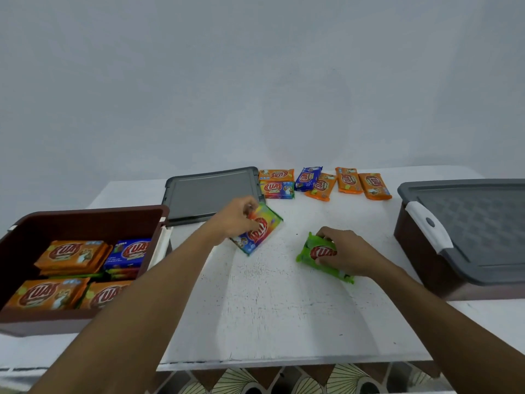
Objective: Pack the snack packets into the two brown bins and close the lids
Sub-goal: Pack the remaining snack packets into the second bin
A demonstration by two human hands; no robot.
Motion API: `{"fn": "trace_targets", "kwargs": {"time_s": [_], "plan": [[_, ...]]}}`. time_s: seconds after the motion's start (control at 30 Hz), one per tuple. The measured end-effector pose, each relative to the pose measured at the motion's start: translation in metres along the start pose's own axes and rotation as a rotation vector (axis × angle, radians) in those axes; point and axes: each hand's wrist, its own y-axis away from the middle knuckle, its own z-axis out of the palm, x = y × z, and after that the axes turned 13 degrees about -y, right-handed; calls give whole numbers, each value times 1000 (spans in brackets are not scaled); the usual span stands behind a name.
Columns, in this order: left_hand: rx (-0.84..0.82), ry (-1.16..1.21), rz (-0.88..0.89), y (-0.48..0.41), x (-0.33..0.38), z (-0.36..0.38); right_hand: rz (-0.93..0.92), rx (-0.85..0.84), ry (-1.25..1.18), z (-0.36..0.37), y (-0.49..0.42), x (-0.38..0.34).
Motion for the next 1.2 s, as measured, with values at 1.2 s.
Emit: {"fn": "trace_targets", "kwargs": {"time_s": [1.2], "plan": [[-264, -951, 154, 7, -9, -23, 59, -25, 170, 1, 2, -29]]}}
